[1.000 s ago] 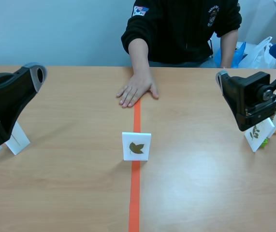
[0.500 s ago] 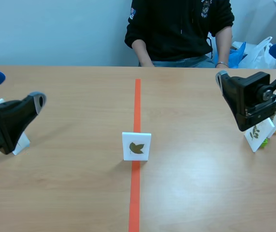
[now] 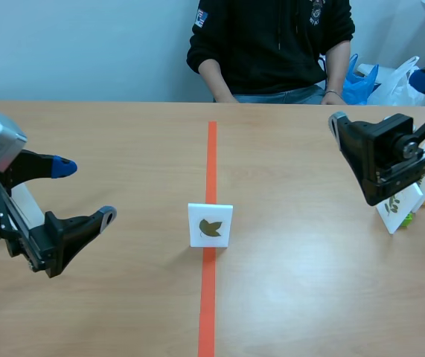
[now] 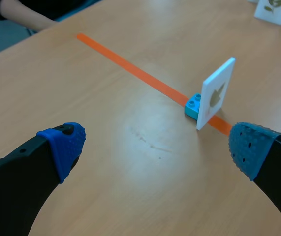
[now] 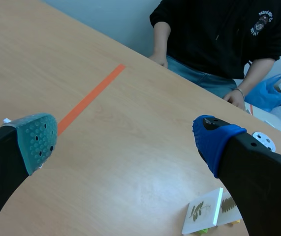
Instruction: Sort the leaf by its shape. The table is split by an orange tape line. A compound leaf with several leaflets goes to the left side, a simple leaf with one blade goes to the right side. Return to the home posture when a red brick is placed on the table.
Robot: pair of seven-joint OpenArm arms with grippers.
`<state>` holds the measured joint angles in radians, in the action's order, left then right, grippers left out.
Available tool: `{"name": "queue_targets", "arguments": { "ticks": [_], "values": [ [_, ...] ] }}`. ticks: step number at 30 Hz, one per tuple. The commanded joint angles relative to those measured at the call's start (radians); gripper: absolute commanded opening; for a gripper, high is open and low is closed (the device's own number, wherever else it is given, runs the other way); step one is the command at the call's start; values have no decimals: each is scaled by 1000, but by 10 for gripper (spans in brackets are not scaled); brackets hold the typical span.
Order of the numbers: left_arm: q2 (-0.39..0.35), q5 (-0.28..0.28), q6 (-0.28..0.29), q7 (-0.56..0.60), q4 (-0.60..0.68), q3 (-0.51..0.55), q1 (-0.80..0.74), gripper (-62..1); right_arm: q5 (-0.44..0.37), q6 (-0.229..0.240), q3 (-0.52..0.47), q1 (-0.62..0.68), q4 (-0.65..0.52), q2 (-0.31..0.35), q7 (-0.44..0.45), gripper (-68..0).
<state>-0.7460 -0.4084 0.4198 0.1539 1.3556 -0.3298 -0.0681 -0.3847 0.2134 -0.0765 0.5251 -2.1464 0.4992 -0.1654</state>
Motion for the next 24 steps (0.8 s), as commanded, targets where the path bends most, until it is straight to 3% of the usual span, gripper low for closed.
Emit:
{"name": "queue_targets", "arguments": {
  "ticks": [1,7,10,14,18,21,24],
  "values": [
    [-6,-13,-3,15,-6,-38,61,14,-3,-6,-3,-5,1,13,14,-111],
    [10,-2,-2,34,-126,-268,254,14,-3,-6,-3,-5,1,13,14,-111],
    [35,34,-2,40,-179,-375,336,14,-3,-6,-3,-5,1,13,15,-111],
    [81,36,-2,41,-253,-488,425,14,-3,-5,-3,-5,1,13,16,-111],
    [142,41,-5,41,-334,-574,500,14,-3,-4,-3,-5,1,13,19,-111],
    [198,87,-6,53,-396,-609,538,14,-3,-4,-3,-5,1,13,19,-111],
    [251,95,-10,68,-463,-625,564,14,-3,-4,-3,-5,1,13,19,-111]
  ]
}}
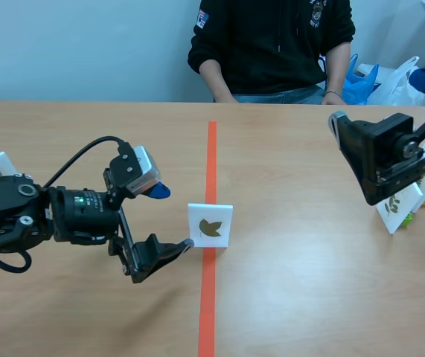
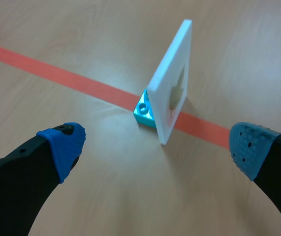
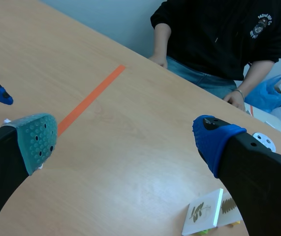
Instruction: Sort the leaf by its shape. The table is split by an orange tape line. A compound leaf with several leaflets goes to the left side, a simple leaf with one blade goes to the right side. Return to the home posture when a red brick is placed on the table.
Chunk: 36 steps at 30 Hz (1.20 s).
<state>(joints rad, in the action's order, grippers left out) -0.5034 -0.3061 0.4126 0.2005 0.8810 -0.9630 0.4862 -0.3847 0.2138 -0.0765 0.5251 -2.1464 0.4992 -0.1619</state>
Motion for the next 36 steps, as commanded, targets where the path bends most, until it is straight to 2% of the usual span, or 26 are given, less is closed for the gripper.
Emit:
{"name": "queue_targets", "arguments": {
  "ticks": [1,9,14,28,30,33,36],
  "values": [
    [24,0,-3,28,-9,8,14,14,-3,-4,-3,-5,1,13,16,-111],
    [109,41,-3,54,-117,8,41,14,-3,-4,-3,-5,1,13,19,-111],
    [148,42,-3,67,-163,8,50,14,-3,-4,-3,-5,1,13,19,-111],
    [190,49,-2,66,-180,7,51,12,-4,-4,-3,-5,1,10,23,-111],
    [190,49,-2,66,-180,7,51,-65,-4,-4,-3,-5,1,10,23,-111],
    [190,49,-3,70,-180,7,51,-253,-4,-4,-3,-5,1,10,23,-111],
    [190,49,-6,72,-180,7,51,-335,-4,-4,-3,-5,1,10,23,-111]
  ]
}}
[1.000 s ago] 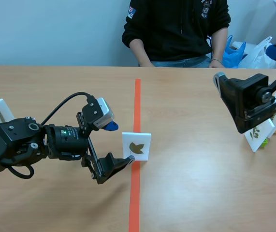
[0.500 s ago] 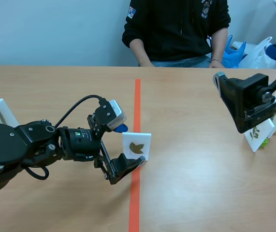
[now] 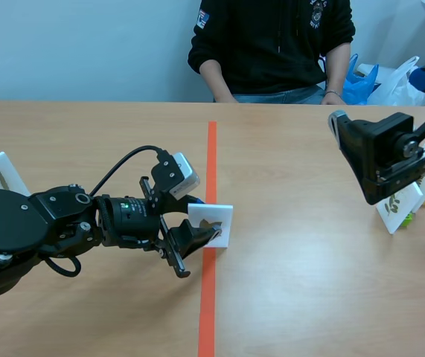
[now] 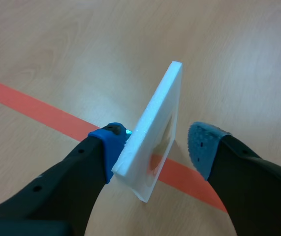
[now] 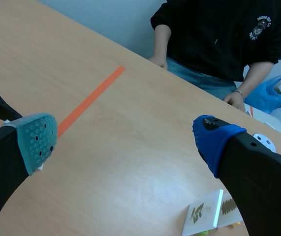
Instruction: Sort the leaf by its shape. The table is split by an orange tape line. A compound leaf with several leaflets goes to the left side, a simple leaf with one blade goes to the right side. Return to the home posture when a red brick is placed on the table.
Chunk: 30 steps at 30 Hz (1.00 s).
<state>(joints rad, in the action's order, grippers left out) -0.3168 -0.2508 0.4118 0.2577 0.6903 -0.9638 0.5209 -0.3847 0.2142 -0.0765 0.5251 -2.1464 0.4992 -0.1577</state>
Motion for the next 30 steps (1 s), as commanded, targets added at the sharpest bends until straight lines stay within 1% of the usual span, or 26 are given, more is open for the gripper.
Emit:
{"name": "queue_targets", "arguments": {
  "ticks": [1,8,10,14,17,21,23,27,30],
  "values": [
    [3,-6,-5,14,11,8,17,-354,-4,-5,-3,-5,1,10,18,-111],
    [3,-6,-5,14,11,8,17,-482,-4,-5,-3,-5,1,10,18,-111],
    [3,-6,-5,14,11,8,17,-509,-4,-5,-3,-5,1,10,18,-111],
    [3,-6,-5,15,11,8,17,-547,-4,-5,-3,-5,1,10,18,-111],
    [3,-10,-5,16,11,8,17,-553,-4,-5,-3,-5,1,10,18,-111],
    [0,-45,-4,13,17,18,16,-553,-4,-5,-3,-5,1,10,18,-111],
    [-8,-55,-3,0,28,46,16,-552,-4,-5,-3,-5,1,10,18,-111],
    [-38,-141,26,-61,72,130,14,-552,-4,-5,-3,-5,1,10,19,-111],
    [-65,-206,26,-99,90,201,5,-552,-4,-5,-3,-5,1,11,19,-111]
  ]
}}
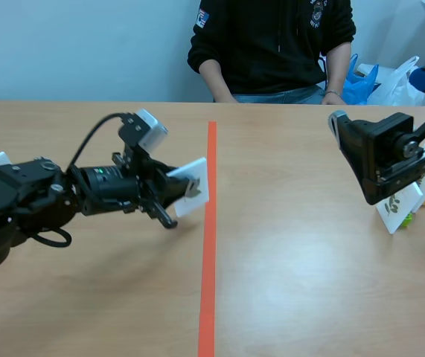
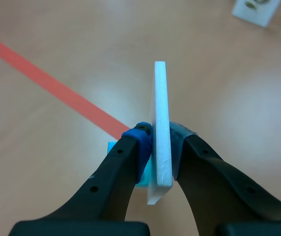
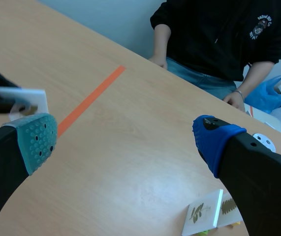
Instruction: Sort the leaf by its shape. The table is split by an orange tape line. A compound leaf with several leaflets goes to the left side, a simple leaf with one blade goes to the right side. Return to the home posture when a red brick is placed on the table.
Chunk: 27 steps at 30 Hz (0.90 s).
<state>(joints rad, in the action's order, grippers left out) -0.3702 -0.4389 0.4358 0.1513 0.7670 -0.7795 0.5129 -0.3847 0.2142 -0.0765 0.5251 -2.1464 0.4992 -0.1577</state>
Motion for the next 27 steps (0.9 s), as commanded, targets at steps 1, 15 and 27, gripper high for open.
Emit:
{"name": "queue_targets", "arguments": {
  "ticks": [1,15,27],
  "values": [
    [-20,-43,2,1,13,44,6,-552,-4,-5,-3,-5,1,11,19,-111],
    [-101,-153,-23,-11,13,372,-180,-552,-4,-4,-3,-5,1,11,19,-111],
    [-101,-153,-83,-5,13,417,-244,-552,-4,-4,-3,-5,1,11,19,-111]
  ]
}}
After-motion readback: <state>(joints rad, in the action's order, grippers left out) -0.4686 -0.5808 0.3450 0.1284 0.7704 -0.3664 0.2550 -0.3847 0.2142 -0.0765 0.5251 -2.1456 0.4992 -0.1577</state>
